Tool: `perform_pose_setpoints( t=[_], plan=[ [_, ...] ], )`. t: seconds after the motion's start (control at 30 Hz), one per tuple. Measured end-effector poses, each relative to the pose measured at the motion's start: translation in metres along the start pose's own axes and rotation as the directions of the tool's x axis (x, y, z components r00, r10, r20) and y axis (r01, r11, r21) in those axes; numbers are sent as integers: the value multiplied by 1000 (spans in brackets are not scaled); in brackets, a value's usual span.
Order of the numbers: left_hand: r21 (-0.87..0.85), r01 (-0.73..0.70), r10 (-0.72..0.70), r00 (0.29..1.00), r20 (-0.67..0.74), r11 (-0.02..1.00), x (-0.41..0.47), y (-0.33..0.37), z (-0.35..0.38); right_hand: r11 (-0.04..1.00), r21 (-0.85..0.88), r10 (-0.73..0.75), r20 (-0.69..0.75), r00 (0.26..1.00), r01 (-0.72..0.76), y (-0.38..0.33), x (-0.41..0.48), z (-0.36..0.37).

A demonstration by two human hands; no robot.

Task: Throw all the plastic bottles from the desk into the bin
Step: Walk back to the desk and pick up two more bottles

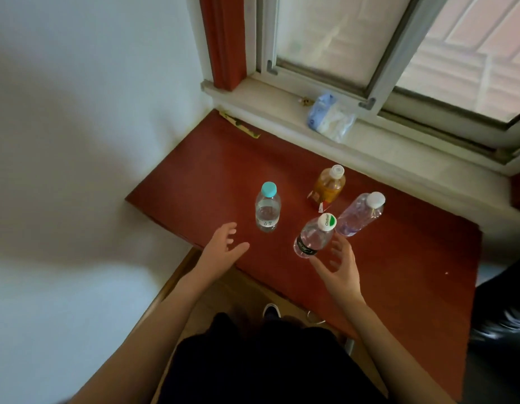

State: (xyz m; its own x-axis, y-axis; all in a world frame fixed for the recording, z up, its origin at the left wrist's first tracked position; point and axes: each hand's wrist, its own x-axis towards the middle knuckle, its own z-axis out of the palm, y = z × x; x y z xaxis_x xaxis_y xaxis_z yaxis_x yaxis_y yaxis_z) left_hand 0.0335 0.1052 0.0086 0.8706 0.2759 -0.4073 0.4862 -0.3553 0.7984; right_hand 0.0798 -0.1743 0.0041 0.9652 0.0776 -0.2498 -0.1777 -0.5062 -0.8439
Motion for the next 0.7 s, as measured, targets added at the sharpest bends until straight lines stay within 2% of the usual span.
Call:
perform_pose_setpoints(
  t=[0.1, 0.2, 0.4, 0.57, 0.7],
  plan=[
    [40, -27, 25, 998, 57, 999, 34, 3, -2, 999, -36, 33, 0, 999, -33, 2, 12, 15],
    [98, -112, 97, 984, 151, 989, 65, 11, -3, 996, -27, 85, -45, 995, -87, -1, 20, 27],
    [96, -326, 286, 912, 293, 941, 101, 28, 2, 990, 30, 143, -158, 977, -140, -10, 26, 42],
    [91, -353, 301, 885, 356, 931, 106, 41, -1, 985, 100, 161, -219, 962, -142, -18, 10, 41],
    [-17, -335, 313, 858, 408, 942, 96, 58, -9, 973, 191, 183, -284, 941, -132, -29, -14, 35]
  ],
)
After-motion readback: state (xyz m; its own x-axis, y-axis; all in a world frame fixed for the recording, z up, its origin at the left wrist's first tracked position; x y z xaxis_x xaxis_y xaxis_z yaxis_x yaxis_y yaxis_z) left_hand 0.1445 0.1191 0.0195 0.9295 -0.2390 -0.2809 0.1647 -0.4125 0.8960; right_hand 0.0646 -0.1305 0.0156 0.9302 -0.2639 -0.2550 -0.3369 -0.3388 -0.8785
